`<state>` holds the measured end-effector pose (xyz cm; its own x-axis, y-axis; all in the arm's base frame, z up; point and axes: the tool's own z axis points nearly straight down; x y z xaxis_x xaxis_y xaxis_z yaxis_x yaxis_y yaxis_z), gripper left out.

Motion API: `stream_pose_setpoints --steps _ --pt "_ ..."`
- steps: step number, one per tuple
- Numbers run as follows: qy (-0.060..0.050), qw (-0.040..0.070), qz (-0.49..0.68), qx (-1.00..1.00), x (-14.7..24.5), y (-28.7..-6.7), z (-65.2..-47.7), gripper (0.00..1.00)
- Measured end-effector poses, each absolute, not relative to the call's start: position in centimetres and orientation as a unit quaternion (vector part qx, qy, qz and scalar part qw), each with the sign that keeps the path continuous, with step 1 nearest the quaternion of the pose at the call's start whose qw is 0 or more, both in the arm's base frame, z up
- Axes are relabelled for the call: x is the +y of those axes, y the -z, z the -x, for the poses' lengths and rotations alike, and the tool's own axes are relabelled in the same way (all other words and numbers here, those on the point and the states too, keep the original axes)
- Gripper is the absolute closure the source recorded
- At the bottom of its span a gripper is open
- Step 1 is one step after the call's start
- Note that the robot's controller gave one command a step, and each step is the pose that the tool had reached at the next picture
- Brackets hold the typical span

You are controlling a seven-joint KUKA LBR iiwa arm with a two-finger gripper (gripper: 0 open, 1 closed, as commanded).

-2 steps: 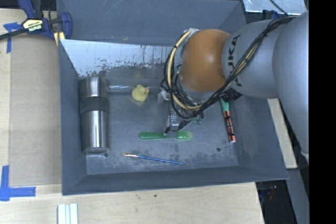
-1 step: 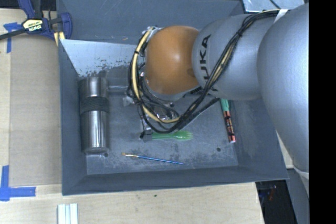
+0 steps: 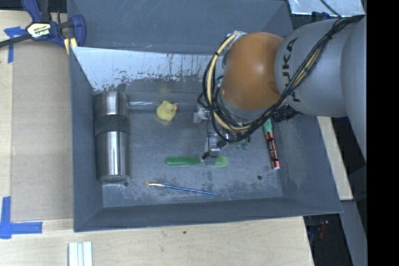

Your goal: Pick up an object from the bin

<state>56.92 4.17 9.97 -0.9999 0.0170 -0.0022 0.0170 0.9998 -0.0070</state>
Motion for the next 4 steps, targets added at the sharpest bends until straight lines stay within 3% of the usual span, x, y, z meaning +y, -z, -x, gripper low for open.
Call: stream_pose_setpoints --steps 1,2,3,4 --pt "-0.004 0.007 0.037 0.999 7.7 -7.1 -55.7 0.0" --pt "0.001 0.008 -0.027 1.0 4.9 -7.2 -56.6 1.0" --pt "0.001 0.008 -0.027 1.0 4.9 -7.3 -56.5 1.0" --pt "0.001 0.007 -0.027 1.0 4.9 -10.7 -56.4 1.0"
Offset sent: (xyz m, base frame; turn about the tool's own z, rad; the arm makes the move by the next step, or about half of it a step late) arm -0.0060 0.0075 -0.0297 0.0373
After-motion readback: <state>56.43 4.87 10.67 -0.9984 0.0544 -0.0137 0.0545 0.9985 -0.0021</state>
